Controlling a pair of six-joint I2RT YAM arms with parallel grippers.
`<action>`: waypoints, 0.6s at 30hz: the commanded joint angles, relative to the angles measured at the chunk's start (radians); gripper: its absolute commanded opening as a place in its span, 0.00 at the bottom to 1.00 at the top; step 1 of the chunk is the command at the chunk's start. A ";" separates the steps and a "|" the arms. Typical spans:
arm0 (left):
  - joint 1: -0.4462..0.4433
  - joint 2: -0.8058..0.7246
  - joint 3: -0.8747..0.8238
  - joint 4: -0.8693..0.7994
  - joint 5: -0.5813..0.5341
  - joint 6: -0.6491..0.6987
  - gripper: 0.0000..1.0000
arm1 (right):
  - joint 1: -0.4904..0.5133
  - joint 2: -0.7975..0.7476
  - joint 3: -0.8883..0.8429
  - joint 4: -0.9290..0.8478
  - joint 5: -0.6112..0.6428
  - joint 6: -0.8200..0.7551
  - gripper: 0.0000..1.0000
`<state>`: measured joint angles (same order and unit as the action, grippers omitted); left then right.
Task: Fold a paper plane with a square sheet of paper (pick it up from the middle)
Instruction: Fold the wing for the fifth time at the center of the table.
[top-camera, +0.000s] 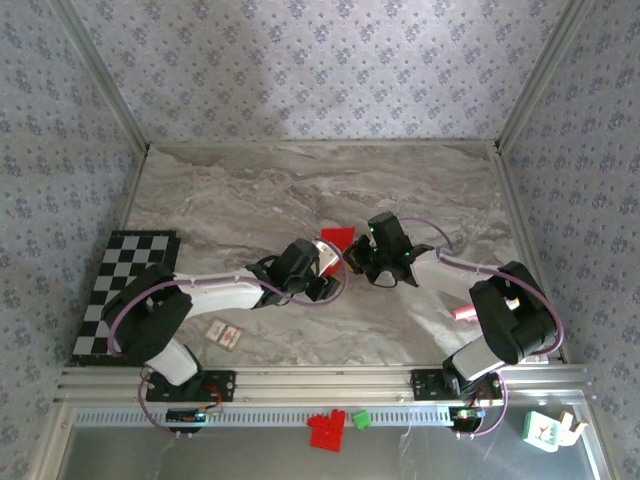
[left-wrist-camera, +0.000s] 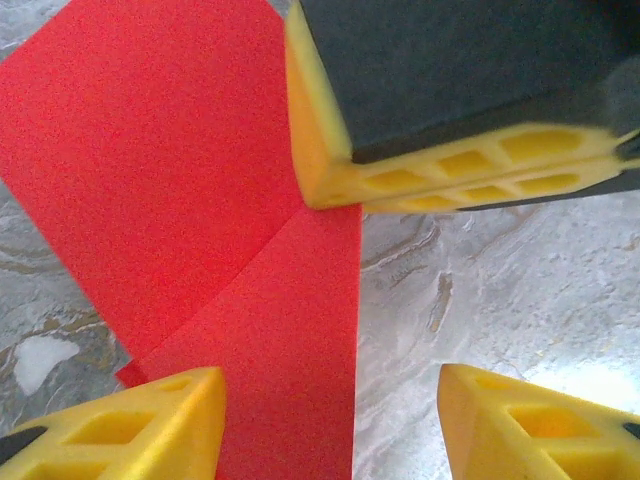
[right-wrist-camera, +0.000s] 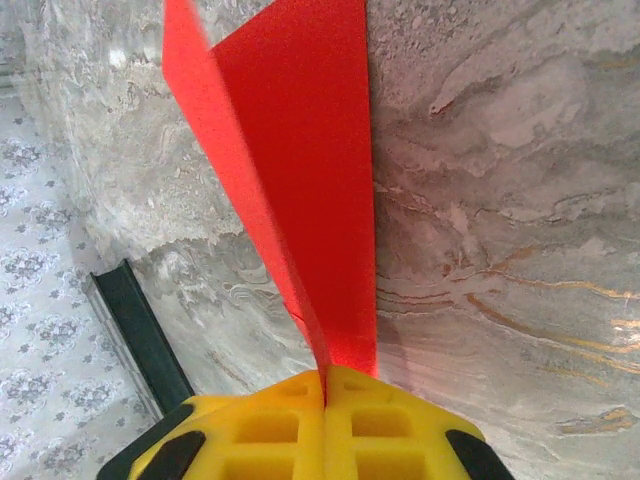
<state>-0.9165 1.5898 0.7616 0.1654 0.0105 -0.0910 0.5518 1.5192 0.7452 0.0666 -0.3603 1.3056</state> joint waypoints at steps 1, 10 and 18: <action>-0.004 0.031 -0.018 0.083 0.006 0.066 0.57 | -0.007 0.016 0.029 -0.025 -0.025 0.030 0.02; -0.004 0.059 -0.054 0.155 -0.035 0.092 0.48 | -0.016 0.028 0.036 -0.046 -0.043 0.037 0.03; -0.004 0.065 -0.070 0.164 -0.002 0.103 0.39 | -0.017 0.044 0.055 -0.082 -0.079 0.051 0.04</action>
<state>-0.9165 1.6421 0.7036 0.2943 -0.0120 -0.0082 0.5407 1.5547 0.7727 0.0280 -0.4133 1.3338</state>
